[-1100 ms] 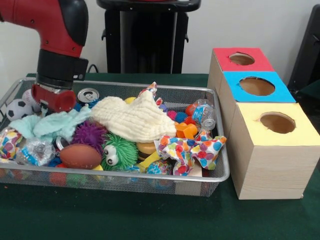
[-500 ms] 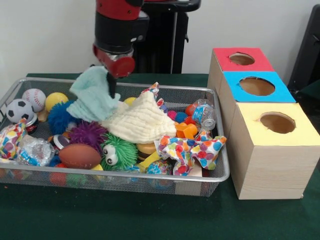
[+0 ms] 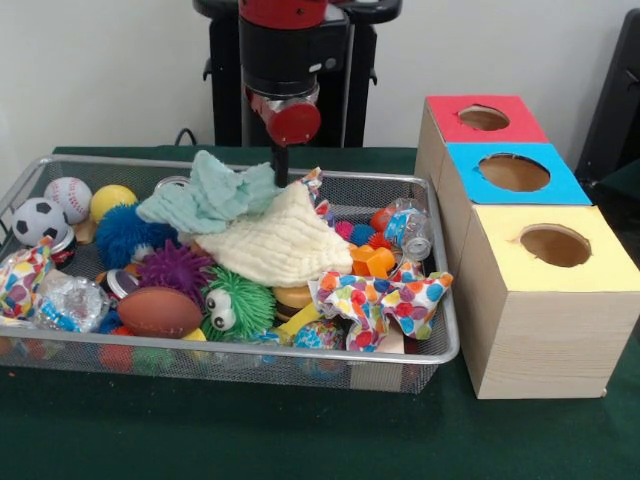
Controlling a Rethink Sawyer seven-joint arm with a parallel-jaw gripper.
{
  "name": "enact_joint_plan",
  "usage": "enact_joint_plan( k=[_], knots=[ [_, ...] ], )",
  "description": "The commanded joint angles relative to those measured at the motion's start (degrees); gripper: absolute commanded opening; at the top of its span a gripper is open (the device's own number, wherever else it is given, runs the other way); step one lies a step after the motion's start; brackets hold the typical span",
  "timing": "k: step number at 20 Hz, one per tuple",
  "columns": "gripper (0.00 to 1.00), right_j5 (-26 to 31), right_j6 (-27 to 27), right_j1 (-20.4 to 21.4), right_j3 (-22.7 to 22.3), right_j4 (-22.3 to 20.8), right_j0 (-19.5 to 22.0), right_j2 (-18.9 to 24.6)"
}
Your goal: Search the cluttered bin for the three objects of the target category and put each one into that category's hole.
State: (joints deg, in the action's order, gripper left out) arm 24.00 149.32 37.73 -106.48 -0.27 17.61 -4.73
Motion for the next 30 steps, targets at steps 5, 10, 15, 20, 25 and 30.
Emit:
enact_joint_plan(
  k=[5,10,15,20,25,30],
  knots=[
    [0.0,-16.75,5.14,-11.9,5.41,-5.87,-5.22,-8.74],
    [0.0,-21.64,2.0,-13.78,6.96,-7.77,-3.49,-8.25],
    [1.0,-23.34,0.75,-13.91,6.43,-8.61,-2.24,-8.14],
    [1.0,-20.12,0.49,-10.19,3.16,-8.38,1.49,-4.35],
    [1.0,-7.08,-4.22,0.96,-2.23,-7.44,6.26,0.64],
    [1.0,4.97,-7.84,8.36,-4.23,-6.06,9.64,4.32]
  ],
)
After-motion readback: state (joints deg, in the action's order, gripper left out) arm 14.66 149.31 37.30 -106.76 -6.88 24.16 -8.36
